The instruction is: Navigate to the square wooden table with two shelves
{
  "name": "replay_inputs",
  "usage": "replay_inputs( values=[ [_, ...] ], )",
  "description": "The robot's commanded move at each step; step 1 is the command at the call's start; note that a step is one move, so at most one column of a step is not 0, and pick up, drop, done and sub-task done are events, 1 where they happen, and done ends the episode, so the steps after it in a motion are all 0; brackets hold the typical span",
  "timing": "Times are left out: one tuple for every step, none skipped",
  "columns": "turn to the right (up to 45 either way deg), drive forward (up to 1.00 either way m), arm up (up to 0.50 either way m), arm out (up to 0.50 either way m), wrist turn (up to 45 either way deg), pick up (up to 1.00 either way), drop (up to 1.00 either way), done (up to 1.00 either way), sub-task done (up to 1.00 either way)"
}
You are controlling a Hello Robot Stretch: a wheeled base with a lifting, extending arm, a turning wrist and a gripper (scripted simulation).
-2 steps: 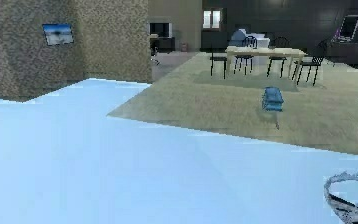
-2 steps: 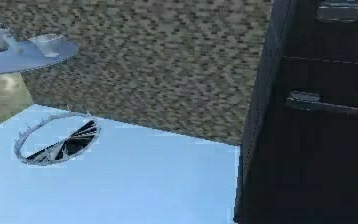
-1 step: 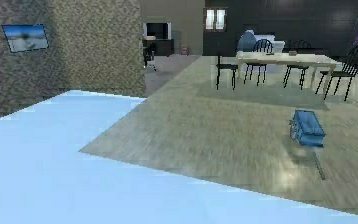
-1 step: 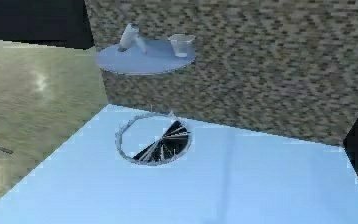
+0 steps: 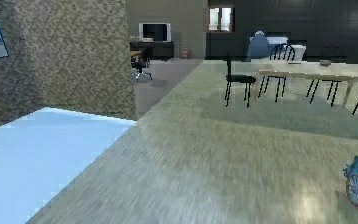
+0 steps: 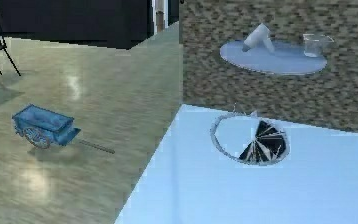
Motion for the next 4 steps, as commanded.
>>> replay_inputs(
  values=[
    [0.0,1.00,0.00,0.00,0.0,0.00,0.00,0.00,0.00],
    [0.0,1.00,0.00,0.00,0.0,0.00,0.00,0.00,0.00],
    [0.0,1.00,0.00,0.00,0.0,0.00,0.00,0.00,0.00],
    [0.0,1.00,0.00,0.00,0.0,0.00,0.00,0.00,0.00]
  ],
)
